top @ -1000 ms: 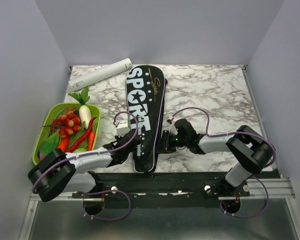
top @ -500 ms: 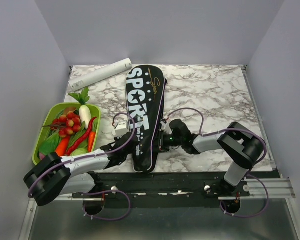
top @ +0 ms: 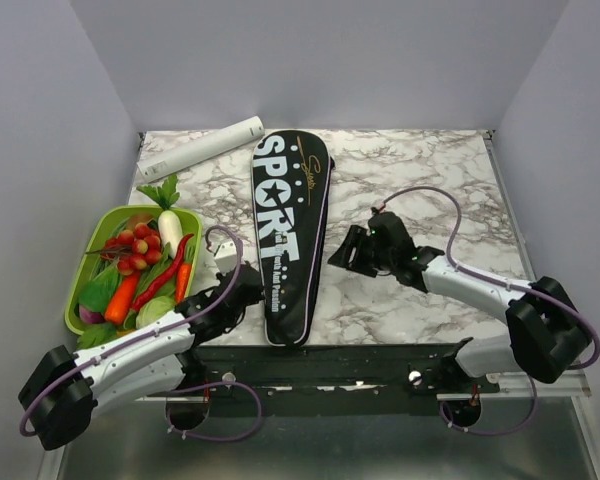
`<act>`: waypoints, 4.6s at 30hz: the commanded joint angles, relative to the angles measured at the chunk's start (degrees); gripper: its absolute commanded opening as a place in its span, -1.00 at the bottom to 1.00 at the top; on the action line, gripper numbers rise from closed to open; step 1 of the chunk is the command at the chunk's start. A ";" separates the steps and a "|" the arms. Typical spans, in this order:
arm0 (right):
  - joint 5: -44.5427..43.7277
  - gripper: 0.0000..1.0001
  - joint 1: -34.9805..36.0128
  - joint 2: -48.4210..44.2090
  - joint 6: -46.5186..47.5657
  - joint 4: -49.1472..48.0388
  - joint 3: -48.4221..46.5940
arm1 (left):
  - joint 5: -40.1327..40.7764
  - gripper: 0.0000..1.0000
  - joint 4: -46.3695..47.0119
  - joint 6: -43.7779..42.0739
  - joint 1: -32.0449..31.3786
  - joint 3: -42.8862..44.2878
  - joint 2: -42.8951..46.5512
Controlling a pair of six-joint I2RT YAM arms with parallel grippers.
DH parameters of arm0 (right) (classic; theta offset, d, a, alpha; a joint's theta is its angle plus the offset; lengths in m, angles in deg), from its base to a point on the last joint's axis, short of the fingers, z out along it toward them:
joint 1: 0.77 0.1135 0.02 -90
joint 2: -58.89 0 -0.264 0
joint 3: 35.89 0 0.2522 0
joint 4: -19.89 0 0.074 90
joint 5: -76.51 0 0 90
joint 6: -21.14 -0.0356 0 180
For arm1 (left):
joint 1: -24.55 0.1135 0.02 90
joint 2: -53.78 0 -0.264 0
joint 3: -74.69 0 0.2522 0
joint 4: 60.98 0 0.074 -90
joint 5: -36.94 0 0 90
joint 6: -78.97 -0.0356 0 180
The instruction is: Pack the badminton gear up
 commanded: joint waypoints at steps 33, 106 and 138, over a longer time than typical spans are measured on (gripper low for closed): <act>14.43 0.50 -19.68 57.81 -2.64 0.64 -59.42 | -16.13 -1.00 17.60 -7.53 -1.26 9.13 -25.12; -11.92 0.30 -32.60 22.30 33.10 25.77 -30.93 | -28.25 -1.00 21.19 -17.03 3.40 27.08 -44.47; -4.20 -0.18 -31.20 44.63 39.19 35.62 -54.40 | -11.74 -1.00 15.23 -15.36 9.99 36.73 -49.28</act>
